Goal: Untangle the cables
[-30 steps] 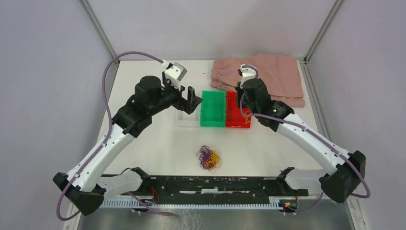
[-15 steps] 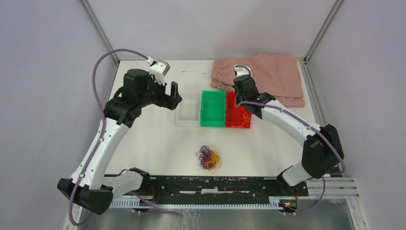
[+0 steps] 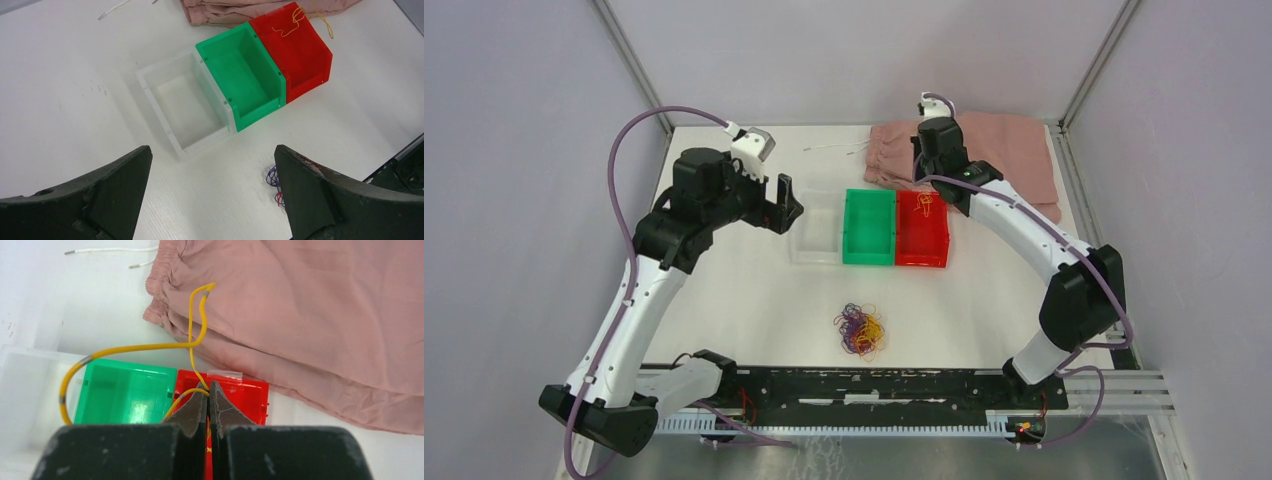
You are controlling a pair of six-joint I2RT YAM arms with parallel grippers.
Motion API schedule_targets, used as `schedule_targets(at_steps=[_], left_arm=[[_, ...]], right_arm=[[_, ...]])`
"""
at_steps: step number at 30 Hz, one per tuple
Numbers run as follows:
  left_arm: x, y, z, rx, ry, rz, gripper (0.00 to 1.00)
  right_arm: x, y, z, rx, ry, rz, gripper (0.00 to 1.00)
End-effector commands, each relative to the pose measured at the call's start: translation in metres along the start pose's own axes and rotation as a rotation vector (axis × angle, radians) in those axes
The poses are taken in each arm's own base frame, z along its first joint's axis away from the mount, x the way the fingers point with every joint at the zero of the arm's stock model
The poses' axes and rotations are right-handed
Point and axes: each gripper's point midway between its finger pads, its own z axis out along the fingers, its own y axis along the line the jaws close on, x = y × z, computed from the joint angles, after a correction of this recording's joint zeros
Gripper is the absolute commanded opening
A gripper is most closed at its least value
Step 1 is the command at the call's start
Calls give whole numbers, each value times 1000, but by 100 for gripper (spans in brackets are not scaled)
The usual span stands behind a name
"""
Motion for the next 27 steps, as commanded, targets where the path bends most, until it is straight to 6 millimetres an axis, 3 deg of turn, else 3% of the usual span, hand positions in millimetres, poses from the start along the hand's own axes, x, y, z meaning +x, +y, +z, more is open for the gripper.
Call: schedule_targets(at_steps=[1,11,16,17,20,23,25,27], left_arm=[[-11,-7,-10,37,-53,37,99],[-13,-10,-12,50,-66,38,99],[-16,-12,-15,59,-78,41,99],[-18,-13,-16,59,-82,42,99],[-19,-13,-18,60,-87,43,99],[-21,-14,-20,60,-96,46,99],[-22,-14,-21,62,-100,46,99],[-23,-15,-22,65,-103,48,99]], right_arm=[[23,4,12,-11,42,10,1],[117,-2,15,-17,238,13,1],[133,6,12,-45,350,23,1],[133,6,10,-44,376,24,5],[126,7,3,-45,407,42,36],[115,6,-6,-59,382,58,57],[108,7,-12,-73,370,59,65],[102,5,-18,-72,370,53,67]])
